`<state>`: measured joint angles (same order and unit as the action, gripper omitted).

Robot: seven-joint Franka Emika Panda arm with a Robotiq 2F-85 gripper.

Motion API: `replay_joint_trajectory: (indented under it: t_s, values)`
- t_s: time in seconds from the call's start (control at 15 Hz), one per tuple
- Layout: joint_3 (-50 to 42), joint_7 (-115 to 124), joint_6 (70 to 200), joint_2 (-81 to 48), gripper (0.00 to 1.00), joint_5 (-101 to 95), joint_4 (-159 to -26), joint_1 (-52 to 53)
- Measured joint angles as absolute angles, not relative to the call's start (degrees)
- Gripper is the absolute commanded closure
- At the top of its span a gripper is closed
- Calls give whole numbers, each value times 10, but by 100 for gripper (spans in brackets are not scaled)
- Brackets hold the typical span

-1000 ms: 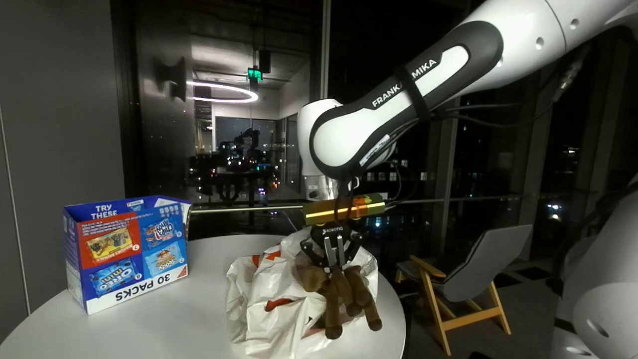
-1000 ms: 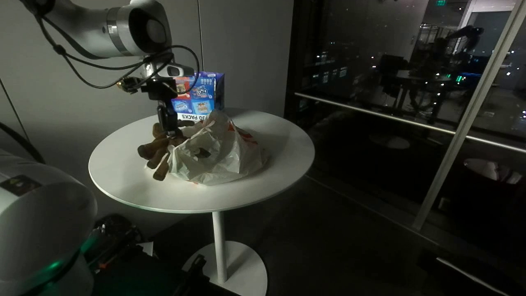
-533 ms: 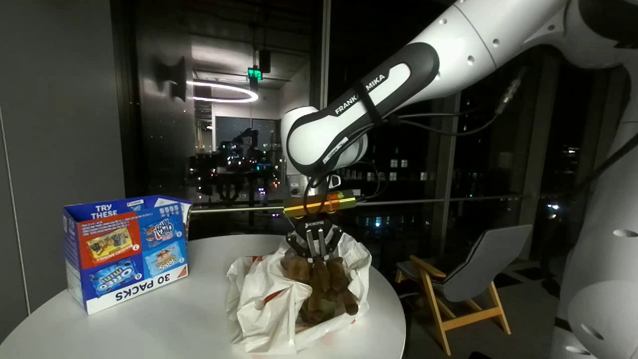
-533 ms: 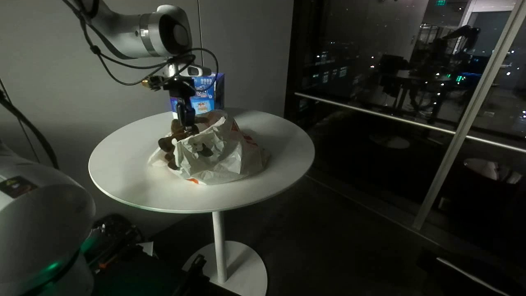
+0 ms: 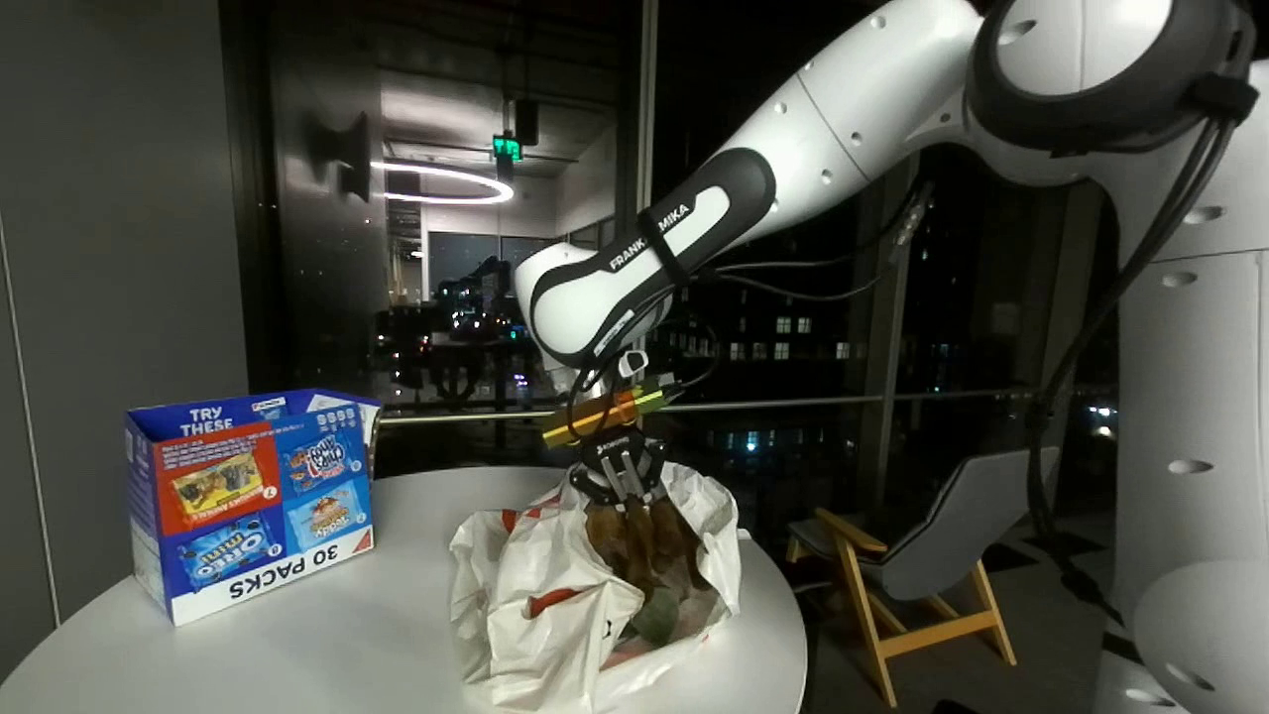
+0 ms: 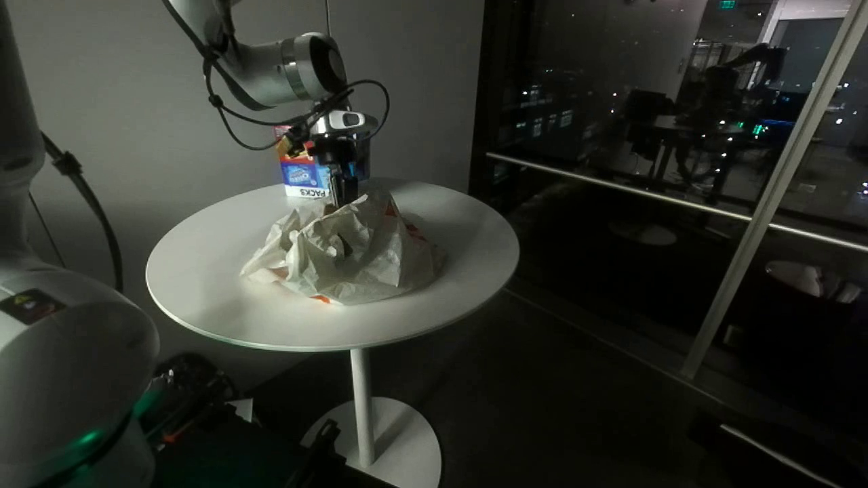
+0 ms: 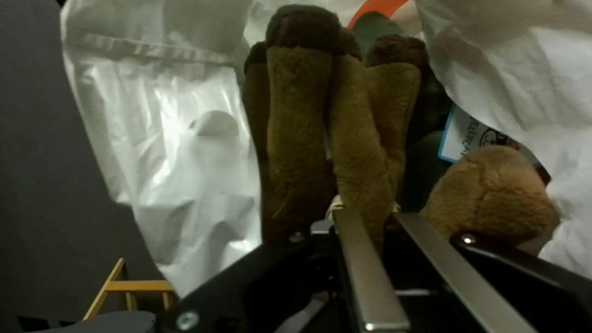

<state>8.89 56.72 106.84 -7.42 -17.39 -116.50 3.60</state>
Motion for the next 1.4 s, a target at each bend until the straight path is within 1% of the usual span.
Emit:
replay_joint_trajectory:
  t_s: [0.13,0.2,0.27,0.4,0.47,0.53,0.6,0.8,0.87,1.4]
  values:
    - [82,558,1071,-110,91,-186,-1145,46]
    - [80,548,1079,-126,61,-186,-1137,49]
    - [79,536,1093,-140,59,-185,-1131,53]
    - [76,516,1116,-159,47,-185,-1120,58]
    - [74,505,1120,-164,38,-185,-1115,61]
    - [73,496,1121,-165,32,-185,-1111,65]
    - [72,488,1121,-164,23,-185,-1106,68]
    - [71,466,1106,-157,1,-183,-1095,80]
    - [71,459,1102,-150,0,-178,-1093,85]
    - [95,424,1008,-39,1,-89,-1098,120]
